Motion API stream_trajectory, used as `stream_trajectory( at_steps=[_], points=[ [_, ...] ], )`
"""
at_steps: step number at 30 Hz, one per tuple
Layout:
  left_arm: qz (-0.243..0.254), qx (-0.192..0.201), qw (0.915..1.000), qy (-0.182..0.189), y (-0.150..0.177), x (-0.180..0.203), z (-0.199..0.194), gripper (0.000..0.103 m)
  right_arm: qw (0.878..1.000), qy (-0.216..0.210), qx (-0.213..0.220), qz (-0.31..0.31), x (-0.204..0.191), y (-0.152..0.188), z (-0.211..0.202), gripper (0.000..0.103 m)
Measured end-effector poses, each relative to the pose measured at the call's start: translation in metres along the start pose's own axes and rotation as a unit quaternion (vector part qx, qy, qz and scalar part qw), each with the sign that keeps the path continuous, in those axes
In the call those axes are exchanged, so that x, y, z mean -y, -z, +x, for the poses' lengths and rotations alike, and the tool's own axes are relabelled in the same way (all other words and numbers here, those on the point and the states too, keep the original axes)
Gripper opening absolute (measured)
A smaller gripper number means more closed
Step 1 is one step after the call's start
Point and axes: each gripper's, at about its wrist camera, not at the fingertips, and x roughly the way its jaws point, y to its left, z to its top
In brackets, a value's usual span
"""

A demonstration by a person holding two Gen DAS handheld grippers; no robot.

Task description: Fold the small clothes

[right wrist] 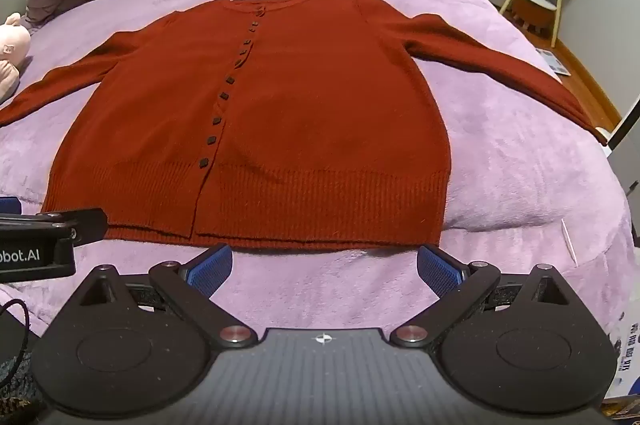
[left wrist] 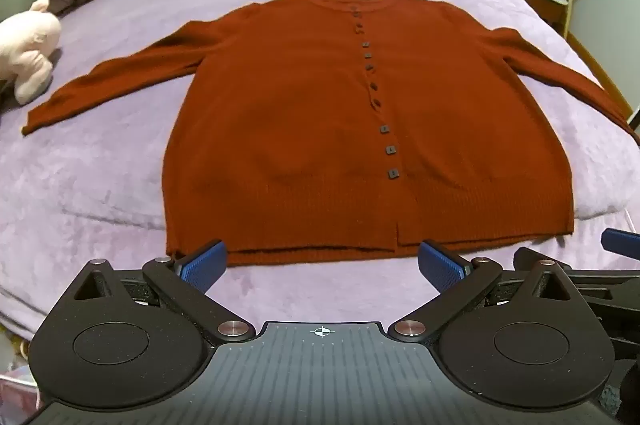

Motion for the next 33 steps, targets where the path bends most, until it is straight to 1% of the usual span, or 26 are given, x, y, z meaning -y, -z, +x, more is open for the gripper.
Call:
stream_trajectory(
  at_steps=[7, 16, 33],
  points=[
    [-0.007, -0.003, 1.0, 0.003, -0.0037, -0.0083, -0.0003, 0.103, 1.0, -0.004, 0.001, -0.004, 0.0031, 0.0017, -0.0019, 0.099],
    [0.002, -0.002, 1.0, -0.003, -0.0006, 0.0005, 0.0002, 0.103, 1.0, 0.0, 0.002, -0.004, 0.004, -0.0026, -0.0014, 0.099],
    [0.001, -0.005, 1.0, 0.0, 0.0014, 0.001, 0.0013, 0.103, 1.0, 0.002, 0.009, -0.001, 0.0017, -0.0002, -0.0021, 0.099]
  ],
)
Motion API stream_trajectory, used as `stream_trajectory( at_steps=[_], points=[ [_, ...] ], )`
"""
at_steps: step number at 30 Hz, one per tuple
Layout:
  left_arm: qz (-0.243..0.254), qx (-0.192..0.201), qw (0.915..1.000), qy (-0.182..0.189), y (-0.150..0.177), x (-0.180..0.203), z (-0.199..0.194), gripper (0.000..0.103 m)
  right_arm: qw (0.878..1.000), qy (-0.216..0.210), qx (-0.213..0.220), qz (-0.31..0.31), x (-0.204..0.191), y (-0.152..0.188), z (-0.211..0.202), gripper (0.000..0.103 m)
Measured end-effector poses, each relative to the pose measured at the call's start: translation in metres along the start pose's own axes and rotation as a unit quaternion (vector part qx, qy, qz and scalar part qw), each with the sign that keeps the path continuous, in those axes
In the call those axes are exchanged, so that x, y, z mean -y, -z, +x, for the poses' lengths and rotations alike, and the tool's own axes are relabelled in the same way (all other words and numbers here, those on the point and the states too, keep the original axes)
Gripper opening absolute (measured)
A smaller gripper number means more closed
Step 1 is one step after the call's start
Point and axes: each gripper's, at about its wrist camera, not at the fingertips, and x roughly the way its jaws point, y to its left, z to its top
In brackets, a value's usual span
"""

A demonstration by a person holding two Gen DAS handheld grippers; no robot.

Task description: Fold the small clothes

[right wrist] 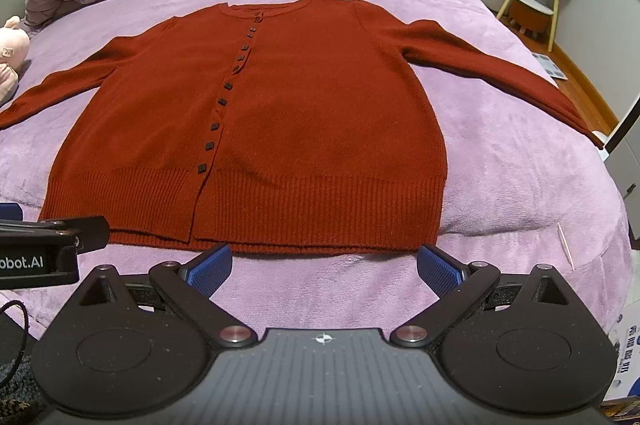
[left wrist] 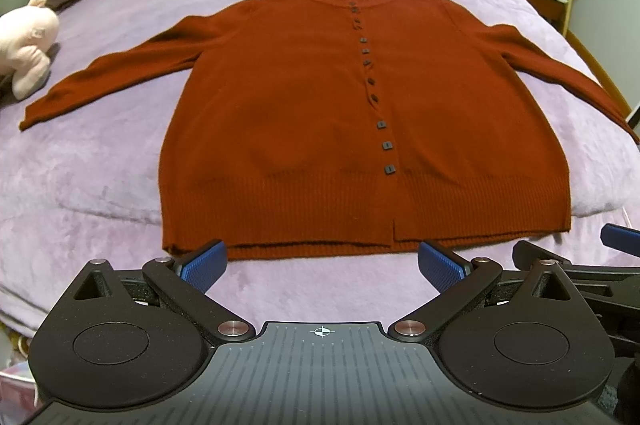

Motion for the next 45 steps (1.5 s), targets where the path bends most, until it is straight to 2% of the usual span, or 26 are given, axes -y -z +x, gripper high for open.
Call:
stream_trajectory(
  at_steps=[45],
  points=[
    [-0.008, -0.009, 0.9999, 0.005, 0.0006, 0.0005, 0.0018, 0.103, 1.0, 0.005, 0.011, 0.005, 0.0019, 0.0019, -0.0035, 0.099]
  ],
)
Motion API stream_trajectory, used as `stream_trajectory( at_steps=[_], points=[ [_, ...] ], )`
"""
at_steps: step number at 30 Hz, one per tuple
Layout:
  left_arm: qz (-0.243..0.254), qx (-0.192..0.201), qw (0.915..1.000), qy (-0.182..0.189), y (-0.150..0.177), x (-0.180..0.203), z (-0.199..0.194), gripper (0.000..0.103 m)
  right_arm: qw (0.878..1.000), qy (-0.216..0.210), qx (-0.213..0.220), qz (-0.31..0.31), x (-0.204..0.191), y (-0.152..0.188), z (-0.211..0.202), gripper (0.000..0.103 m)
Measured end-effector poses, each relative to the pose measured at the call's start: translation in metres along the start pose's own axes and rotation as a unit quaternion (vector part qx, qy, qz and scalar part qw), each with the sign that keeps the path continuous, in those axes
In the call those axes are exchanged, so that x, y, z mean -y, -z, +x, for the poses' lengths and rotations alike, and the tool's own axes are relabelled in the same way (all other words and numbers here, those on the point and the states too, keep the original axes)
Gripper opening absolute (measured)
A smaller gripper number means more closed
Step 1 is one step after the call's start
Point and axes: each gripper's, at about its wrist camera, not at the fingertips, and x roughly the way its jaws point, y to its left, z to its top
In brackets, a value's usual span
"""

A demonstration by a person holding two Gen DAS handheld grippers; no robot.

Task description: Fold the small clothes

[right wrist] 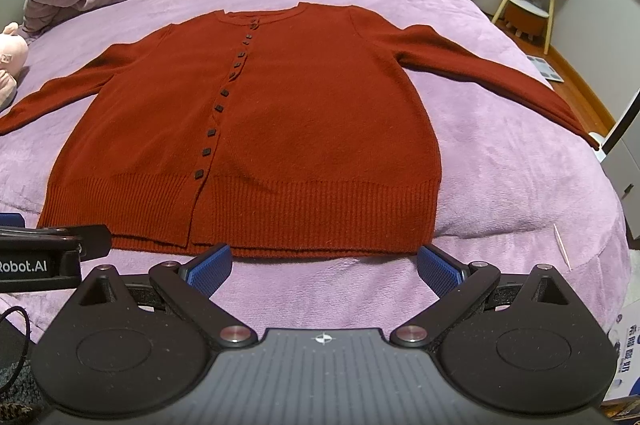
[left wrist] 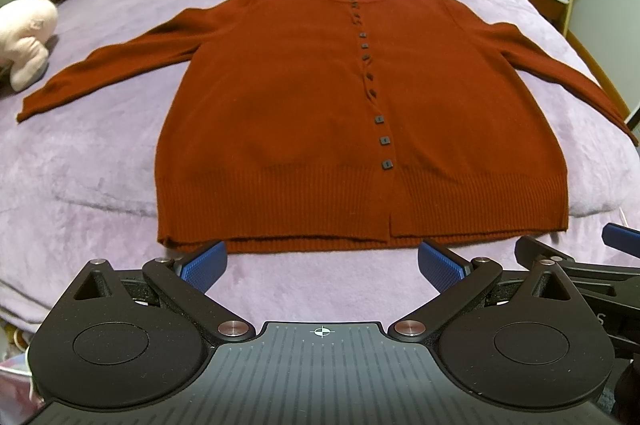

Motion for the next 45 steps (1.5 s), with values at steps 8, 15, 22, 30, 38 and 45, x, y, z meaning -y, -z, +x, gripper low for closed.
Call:
stream_trajectory(
  at_steps=[8, 15, 22, 30, 38, 45],
  points=[
    [-0.002, -0.001, 1.0, 0.001, -0.0004, -0.0005, -0.0002, 0.103, 1.0, 0.001, 0.003, 0.001, 0.0003, 0.0008, -0.0011, 0.099],
    [-0.003, -0.002, 1.0, 0.002, -0.0012, -0.0011, -0.0001, 0.103, 1.0, 0.001, 0.003, 0.002, 0.0, 0.0007, -0.0011, 0.099],
    [-0.004, -0.003, 1.0, 0.002, -0.0017, -0.0015, 0.0004, 0.103, 1.0, 0.001, 0.004, 0.002, 0.0, 0.0008, -0.0011, 0.099],
    [-0.004, -0.003, 1.0, 0.002, -0.0015, -0.0015, 0.001, 0.103, 1.0, 0.002, 0.004, 0.003, 0.0002, 0.0008, -0.0011, 0.099],
    [-0.005, -0.005, 1.0, 0.002, -0.0017, -0.0012, 0.0012, 0.103, 1.0, 0.002, 0.005, 0.005, 0.0013, 0.0013, -0.0015, 0.099],
    [-0.006, -0.005, 1.0, 0.002, -0.0014, -0.0017, 0.0018, 0.103, 1.0, 0.002, 0.006, 0.005, 0.0013, 0.0014, -0.0015, 0.099]
  ],
)
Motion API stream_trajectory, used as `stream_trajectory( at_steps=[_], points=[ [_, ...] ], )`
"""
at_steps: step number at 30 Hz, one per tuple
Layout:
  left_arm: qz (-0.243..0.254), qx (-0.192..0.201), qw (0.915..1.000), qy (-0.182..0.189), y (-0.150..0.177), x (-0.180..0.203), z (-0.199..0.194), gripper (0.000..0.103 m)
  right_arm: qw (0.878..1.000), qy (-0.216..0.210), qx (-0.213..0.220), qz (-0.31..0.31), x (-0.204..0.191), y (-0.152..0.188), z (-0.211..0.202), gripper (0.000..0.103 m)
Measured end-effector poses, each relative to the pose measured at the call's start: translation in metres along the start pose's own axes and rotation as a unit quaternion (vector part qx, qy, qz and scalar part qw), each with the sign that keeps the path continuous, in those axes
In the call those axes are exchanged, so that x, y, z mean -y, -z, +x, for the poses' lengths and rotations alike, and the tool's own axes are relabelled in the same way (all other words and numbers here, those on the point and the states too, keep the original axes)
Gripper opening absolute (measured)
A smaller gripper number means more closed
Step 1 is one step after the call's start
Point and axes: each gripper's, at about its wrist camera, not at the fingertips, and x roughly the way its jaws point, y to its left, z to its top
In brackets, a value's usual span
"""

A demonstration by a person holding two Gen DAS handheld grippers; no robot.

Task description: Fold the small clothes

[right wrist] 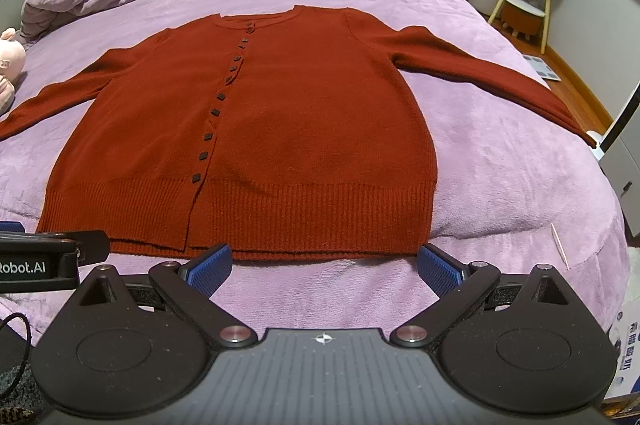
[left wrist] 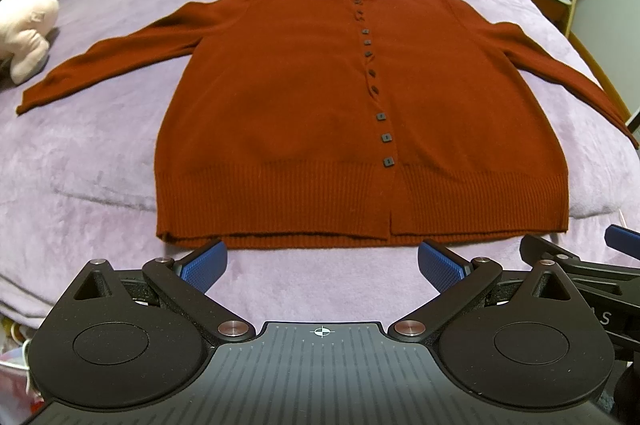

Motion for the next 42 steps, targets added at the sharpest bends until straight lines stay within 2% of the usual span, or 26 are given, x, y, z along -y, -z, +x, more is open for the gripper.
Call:
stream_trajectory(
  at_steps=[12, 19, 22, 26, 28, 30, 31, 33, 35, 37, 39, 42],
  points=[
    [-0.005, -0.009, 0.9999, 0.009, 0.001, -0.005, 0.007, 0.103, 1.0, -0.006, -0.006, 0.01, 0.005, -0.001, 0.004, 0.099],
    [-0.022, -0.018, 0.9992, 0.028, 0.001, -0.013, 0.015, 0.103, 1.0, -0.017, -0.019, 0.016, 0.007, -0.002, 0.012, 0.099],
    [-0.028, -0.018, 0.9986, 0.041, -0.001, -0.016, 0.018, 0.103, 0.999, -0.037, -0.026, 0.027, 0.012, -0.002, 0.018, 0.099],
    [-0.043, 0.001, 0.9961, 0.077, -0.006, -0.026, 0.021, 0.103, 0.992, -0.104, -0.019, 0.063, 0.032, -0.005, 0.025, 0.099],
    [-0.044, 0.015, 0.9942, 0.097, -0.011, -0.029, 0.023, 0.103, 0.986, -0.145, 0.013, 0.085, 0.05, -0.008, 0.028, 0.099],
    [-0.025, 0.027, 0.9949, 0.094, -0.019, -0.027, 0.025, 0.103, 0.978, -0.166, 0.068, 0.106, 0.076, -0.013, 0.031, 0.099],
    [-0.018, 0.034, 0.9953, 0.089, -0.024, -0.025, 0.027, 0.103, 0.976, -0.16, 0.094, 0.113, 0.09, -0.018, 0.034, 0.099],
    [-0.02, 0.041, 0.9949, 0.09, -0.034, -0.023, 0.033, 0.103, 0.974, -0.12, 0.136, 0.137, 0.124, -0.031, 0.042, 0.099],
    [-0.041, 0.041, 0.9937, 0.096, -0.043, -0.024, 0.041, 0.103, 0.967, -0.083, 0.159, 0.179, 0.165, -0.045, 0.053, 0.099],
    [-0.074, 0.041, 0.9914, 0.1, -0.052, -0.025, 0.053, 0.103, 0.955, -0.049, 0.171, 0.236, 0.21, -0.056, 0.069, 0.098],
    [-0.101, 0.041, 0.9888, 0.103, -0.058, -0.026, 0.063, 0.103, 0.936, -0.017, 0.171, 0.307, 0.26, -0.063, 0.089, 0.094],
    [-0.114, 0.036, 0.9878, 0.1, -0.065, -0.025, 0.078, 0.103, 0.892, -0.002, 0.158, 0.424, 0.331, -0.061, 0.121, 0.071]
  ],
)
